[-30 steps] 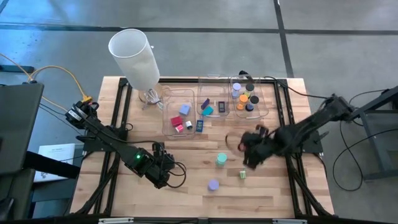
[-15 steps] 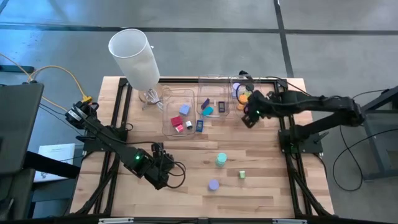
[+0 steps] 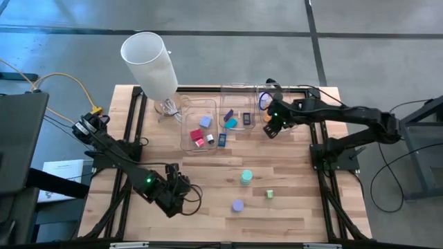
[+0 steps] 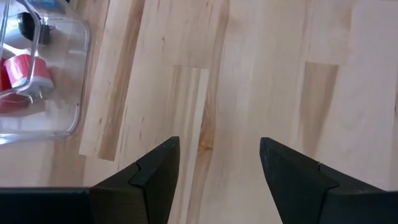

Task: Pick & Place Office items
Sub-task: Put the pink hourglass into the right transparent bin, then put the light green charger adapter into the left transparent bin

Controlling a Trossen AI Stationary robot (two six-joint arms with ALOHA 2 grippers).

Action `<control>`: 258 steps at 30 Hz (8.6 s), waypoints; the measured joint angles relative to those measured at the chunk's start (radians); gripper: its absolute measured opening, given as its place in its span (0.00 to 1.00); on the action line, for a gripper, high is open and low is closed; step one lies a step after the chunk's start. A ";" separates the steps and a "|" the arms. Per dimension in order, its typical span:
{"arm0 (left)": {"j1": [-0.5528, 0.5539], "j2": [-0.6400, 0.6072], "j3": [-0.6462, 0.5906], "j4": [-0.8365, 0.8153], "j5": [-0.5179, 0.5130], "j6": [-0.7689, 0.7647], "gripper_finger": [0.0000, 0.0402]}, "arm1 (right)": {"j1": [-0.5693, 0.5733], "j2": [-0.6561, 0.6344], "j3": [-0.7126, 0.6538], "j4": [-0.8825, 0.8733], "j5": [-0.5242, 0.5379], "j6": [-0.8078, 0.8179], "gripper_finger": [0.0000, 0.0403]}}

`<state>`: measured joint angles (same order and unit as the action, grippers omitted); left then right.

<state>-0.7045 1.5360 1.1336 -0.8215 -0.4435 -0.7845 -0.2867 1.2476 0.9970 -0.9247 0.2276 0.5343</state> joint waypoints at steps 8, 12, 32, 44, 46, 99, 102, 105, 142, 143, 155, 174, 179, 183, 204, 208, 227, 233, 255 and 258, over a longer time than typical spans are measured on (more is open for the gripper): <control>-0.005 0.000 0.000 0.000 -0.017 -0.002 0.53 | -0.058 0.000 -0.042 0.044 -0.027 -0.010 0.44; -0.005 0.000 0.000 0.000 -0.057 -0.002 0.53 | -0.073 0.002 -0.077 0.086 -0.057 0.006 0.44; 0.008 0.000 0.000 0.000 -0.059 0.054 0.53 | -0.140 0.111 -0.130 0.155 -0.126 0.168 0.44; 0.037 0.000 0.000 0.000 -0.060 0.112 0.53 | -0.196 0.261 -0.126 0.256 -0.222 0.142 0.44; 0.042 0.000 0.000 0.000 -0.060 0.116 0.53 | -0.201 0.262 -0.126 0.256 -0.227 0.142 0.43; 0.046 0.000 -0.001 0.000 -0.058 0.111 0.53 | -0.200 0.156 -0.129 0.221 -0.264 0.171 0.48; 0.046 0.000 -0.001 0.000 -0.058 0.107 0.53 | -0.198 0.158 -0.129 0.218 -0.238 0.158 0.48; 0.046 0.000 -0.001 0.000 -0.058 0.106 0.53 | -0.198 0.161 -0.129 0.216 -0.255 0.153 0.48; 0.046 0.000 -0.001 0.000 -0.058 0.104 0.53 | -0.198 0.175 -0.127 0.207 -0.274 0.172 0.54; 0.046 0.000 -0.001 0.000 -0.058 0.104 0.53 | -0.198 0.175 -0.127 0.207 -0.286 0.172 0.55; 0.046 0.000 -0.001 0.000 -0.058 0.104 0.53 | -0.198 0.175 -0.127 0.232 -0.336 0.124 0.57; 0.046 0.000 -0.001 0.000 -0.058 0.104 0.53 | -0.198 0.175 -0.129 0.249 -0.310 0.166 0.61; 0.046 0.000 -0.001 0.000 -0.058 0.104 0.53 | -0.198 0.163 -0.129 0.249 -0.311 0.173 0.61; 0.046 0.000 -0.001 0.000 -0.058 0.104 0.53 | -0.198 0.121 -0.129 0.249 -0.306 0.172 0.61; 0.046 0.000 -0.001 0.000 -0.058 0.104 0.53 | -0.164 -0.190 -0.129 0.231 -0.233 0.141 0.61; 0.046 0.000 -0.001 0.000 -0.058 0.104 0.53 | -0.059 -0.297 -0.129 0.237 -0.103 0.100 0.61; 0.046 0.000 -0.001 0.011 -0.058 0.099 0.53 | 0.693 -0.270 -0.128 0.330 0.212 0.048 0.61; 0.046 0.000 -0.001 0.011 -0.058 0.098 0.53 | 0.847 -0.111 -0.128 0.437 0.126 0.158 0.61; 0.046 0.000 -0.001 0.011 -0.058 0.107 0.53 | 0.797 0.182 -0.129 0.366 -0.266 0.768 0.61; 0.046 0.000 -0.001 0.011 -0.058 0.107 0.53 | 0.788 0.182 -0.129 0.328 -0.279 0.815 0.61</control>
<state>-0.6586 1.5364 1.1324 -0.8104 -0.5018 -0.6773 0.5011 1.4292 0.8684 -0.5963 -0.0513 1.3489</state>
